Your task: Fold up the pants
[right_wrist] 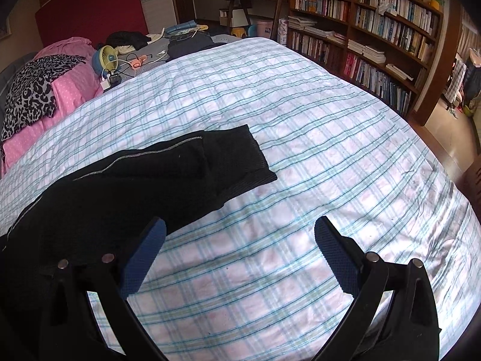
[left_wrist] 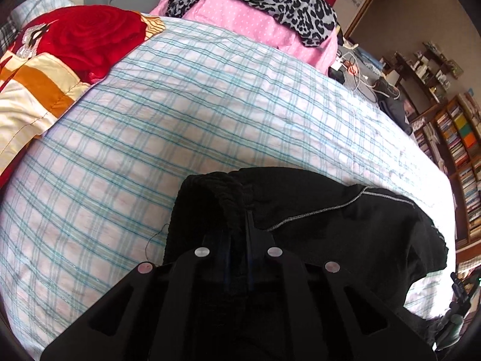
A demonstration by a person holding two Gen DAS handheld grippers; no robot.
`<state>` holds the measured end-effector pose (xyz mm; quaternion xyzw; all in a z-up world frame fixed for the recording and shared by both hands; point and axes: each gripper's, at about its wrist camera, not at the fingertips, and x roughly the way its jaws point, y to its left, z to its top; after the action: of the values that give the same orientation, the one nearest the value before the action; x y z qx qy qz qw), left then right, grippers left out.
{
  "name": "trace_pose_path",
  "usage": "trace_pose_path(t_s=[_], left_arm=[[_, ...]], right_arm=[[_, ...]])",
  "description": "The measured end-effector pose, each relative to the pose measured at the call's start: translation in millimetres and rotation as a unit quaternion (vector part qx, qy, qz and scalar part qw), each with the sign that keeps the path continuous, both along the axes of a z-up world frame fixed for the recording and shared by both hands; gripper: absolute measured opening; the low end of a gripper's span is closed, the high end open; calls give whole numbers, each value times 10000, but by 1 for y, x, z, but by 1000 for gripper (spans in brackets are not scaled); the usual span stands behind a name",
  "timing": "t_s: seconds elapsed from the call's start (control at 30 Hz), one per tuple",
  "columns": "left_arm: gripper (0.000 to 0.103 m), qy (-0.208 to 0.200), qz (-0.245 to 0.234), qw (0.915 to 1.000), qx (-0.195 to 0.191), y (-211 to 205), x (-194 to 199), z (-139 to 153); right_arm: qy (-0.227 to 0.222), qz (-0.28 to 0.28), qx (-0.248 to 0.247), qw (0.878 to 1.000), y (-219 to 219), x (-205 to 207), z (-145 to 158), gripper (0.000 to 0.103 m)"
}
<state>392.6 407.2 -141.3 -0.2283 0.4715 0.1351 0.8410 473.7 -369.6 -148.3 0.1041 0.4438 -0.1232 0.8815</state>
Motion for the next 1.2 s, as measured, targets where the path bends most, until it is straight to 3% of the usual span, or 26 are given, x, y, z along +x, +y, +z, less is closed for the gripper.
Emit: trace_pose_path(t_s=[0.17,0.33,0.47,0.5,0.53,0.57,0.63,0.7,0.83,0.97,1.1,1.2], left_arm=[[6,-47,86,9998,-157,8,-7,1],[6,-59,101,9998,-151,6,-5,3],[6,-30,115,9997,-191,8,-3,2],[6,-30,112,9997,-197,8,-3,2],[6,-35,109,9997,-198,9,-3,2],[6,-66,98,9997,-208,9,-3,2],[6,-241,64,9992,-320,10,-4,7],[6,-429,66,9982,-408,14,-6,16],[6,-749,337,9948,-605,36,-7,33],[6,-742,342,9945,-652,42,4,29],[6,-776,330,9935,-763,43,15,15],[6,-717,421,9931,-822,46,25,1]], right_arm=[[3,-189,186,9996,-26,34,-4,100],[115,-157,636,9978,-39,79,-14,87],[484,3,970,9941,-40,117,-36,86],[655,57,973,9931,-38,124,-45,79],[792,74,826,9934,-34,128,-52,63],[765,139,600,9952,-27,129,-52,60],[609,446,360,9965,-11,130,-41,22],[391,438,-47,9983,-3,132,-24,21],[-146,155,-393,9990,-9,142,11,19],[-570,-130,-681,9960,-17,152,34,19],[-730,-324,-845,9932,-16,166,37,19],[-604,-403,-976,9926,-13,183,21,19]])
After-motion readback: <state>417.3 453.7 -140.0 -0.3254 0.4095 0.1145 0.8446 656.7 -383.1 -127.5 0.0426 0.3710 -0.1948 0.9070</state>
